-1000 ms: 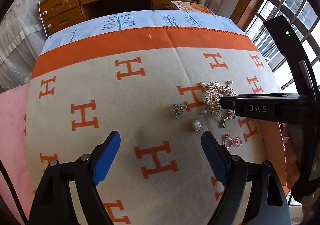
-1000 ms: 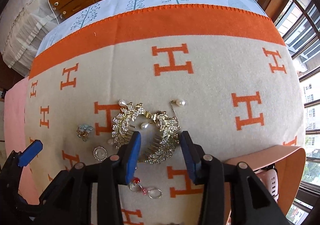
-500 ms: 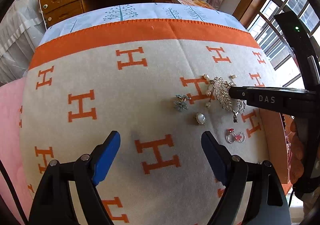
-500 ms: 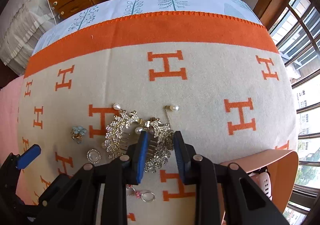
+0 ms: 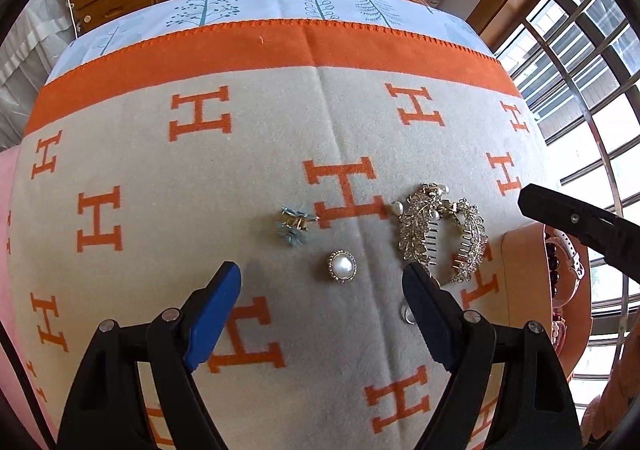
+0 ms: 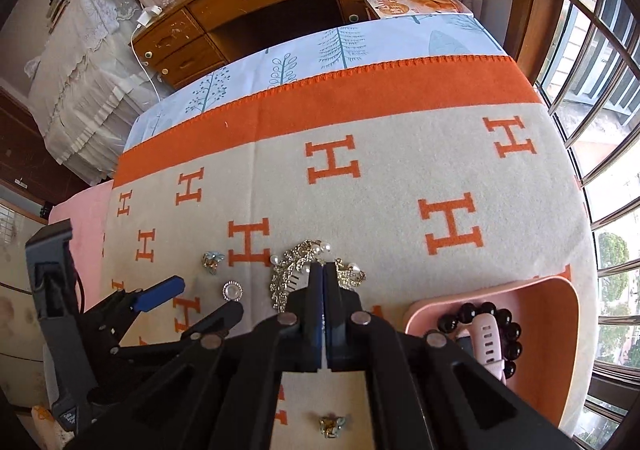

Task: Organize jewelry
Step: 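Lower the right tool onto the gold leaf hair comb and grasp it, then grasp the round pearl brooch with the left tool while the right tool lifts the comb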

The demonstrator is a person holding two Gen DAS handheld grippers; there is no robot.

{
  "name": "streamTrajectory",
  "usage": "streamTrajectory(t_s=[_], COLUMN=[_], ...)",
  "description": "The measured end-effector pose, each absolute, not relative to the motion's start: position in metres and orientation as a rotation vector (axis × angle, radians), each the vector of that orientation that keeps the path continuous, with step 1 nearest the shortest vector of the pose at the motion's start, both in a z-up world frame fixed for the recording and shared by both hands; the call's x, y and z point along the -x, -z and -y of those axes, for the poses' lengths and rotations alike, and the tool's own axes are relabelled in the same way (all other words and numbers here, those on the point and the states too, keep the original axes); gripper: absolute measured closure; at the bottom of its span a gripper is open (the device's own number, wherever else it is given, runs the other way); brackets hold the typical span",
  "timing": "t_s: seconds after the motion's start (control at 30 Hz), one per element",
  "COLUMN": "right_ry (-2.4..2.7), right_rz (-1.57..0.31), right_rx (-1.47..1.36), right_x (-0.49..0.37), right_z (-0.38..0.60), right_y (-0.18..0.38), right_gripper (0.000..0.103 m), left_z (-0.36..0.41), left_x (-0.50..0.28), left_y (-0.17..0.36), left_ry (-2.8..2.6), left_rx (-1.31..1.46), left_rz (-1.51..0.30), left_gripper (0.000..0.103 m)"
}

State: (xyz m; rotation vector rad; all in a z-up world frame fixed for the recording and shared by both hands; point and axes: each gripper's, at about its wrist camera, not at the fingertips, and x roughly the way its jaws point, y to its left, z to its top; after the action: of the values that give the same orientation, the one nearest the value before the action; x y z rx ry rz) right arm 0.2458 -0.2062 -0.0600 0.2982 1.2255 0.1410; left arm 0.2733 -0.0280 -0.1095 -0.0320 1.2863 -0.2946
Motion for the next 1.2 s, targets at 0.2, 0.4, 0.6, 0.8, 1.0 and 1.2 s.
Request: streamTrajectory(t_s=[0.2,0.4,0.6,0.8,1.0,1.2], right_ry=[-0.194,-0.197,-0.182,-0.115,-0.025,0.082], right_rz=[-1.226,-1.244,-1.279,-1.313,-1.367,-1.404], right_rx=[-0.329,-0.332,-0.336,-0.407,-0.432,-0.395], right_x=[-0.237,-0.236,-0.237,-0.242,-0.25,-0.262], right_z=[0.206,0.203,0.203,0.209,0.208,0.197], right_y=[0.058,0.063,0.07,0.079,0.094,0.108], right_gripper=[0.103,0.102,0.1,0.065,0.065,0.066], left_z=[0.044,0.051,0.056,0.049,0.012,-0.017], left_x=[-0.28,-0.281,-0.279,-0.274,-0.253,-0.236], left_y=[0.12,0.123,0.117,0.113,0.107,0.103], left_ry=[0.251,0.185,0.19,0.208,0.232,0.253], left_rx=[0.007,-0.063,-0.107,-0.047,0.027,0.077], left_rz=[-1.317,-1.302,-1.294,-1.296,-1.286,-1.275], left_gripper=[0.022,0.032,0.087,0.087,0.087,0.087])
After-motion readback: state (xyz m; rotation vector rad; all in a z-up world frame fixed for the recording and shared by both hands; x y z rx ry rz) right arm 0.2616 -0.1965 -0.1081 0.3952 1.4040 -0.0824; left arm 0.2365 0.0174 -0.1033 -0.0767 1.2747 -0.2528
